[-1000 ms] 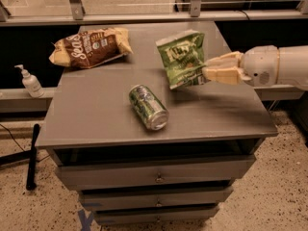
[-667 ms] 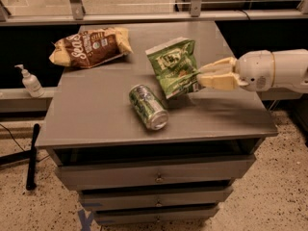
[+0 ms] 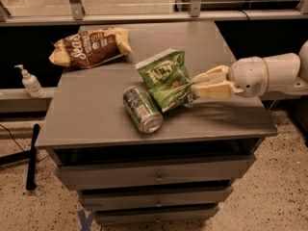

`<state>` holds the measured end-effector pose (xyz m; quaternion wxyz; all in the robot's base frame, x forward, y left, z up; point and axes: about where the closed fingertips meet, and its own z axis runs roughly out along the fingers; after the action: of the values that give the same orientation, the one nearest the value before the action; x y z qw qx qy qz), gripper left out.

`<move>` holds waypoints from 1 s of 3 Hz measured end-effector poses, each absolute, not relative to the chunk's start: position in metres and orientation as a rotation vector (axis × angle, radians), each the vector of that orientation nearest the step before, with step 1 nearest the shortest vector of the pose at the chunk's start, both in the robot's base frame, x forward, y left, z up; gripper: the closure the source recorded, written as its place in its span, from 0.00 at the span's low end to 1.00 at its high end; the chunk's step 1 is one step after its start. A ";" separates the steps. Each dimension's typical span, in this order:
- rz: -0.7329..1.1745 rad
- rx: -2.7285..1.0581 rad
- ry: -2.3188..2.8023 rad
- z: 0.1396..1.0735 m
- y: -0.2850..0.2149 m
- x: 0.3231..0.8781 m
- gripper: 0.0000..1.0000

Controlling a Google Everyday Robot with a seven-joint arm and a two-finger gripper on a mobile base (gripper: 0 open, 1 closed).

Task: Move green jalapeno chip bag near green can

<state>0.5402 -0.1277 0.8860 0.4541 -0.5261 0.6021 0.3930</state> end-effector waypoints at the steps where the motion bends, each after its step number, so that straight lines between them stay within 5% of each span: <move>1: 0.985 -1.318 1.480 0.884 -0.126 0.538 0.36; 2: 0.989 -1.329 1.479 0.882 -0.125 0.537 0.13; 3: 0.979 -1.332 1.486 0.881 -0.128 0.537 0.00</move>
Offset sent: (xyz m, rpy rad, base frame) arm -0.0054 -0.0027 -0.0060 -0.0140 0.0062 0.0307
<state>0.5366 -0.1280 0.8815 0.4434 -0.5370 0.5993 0.3948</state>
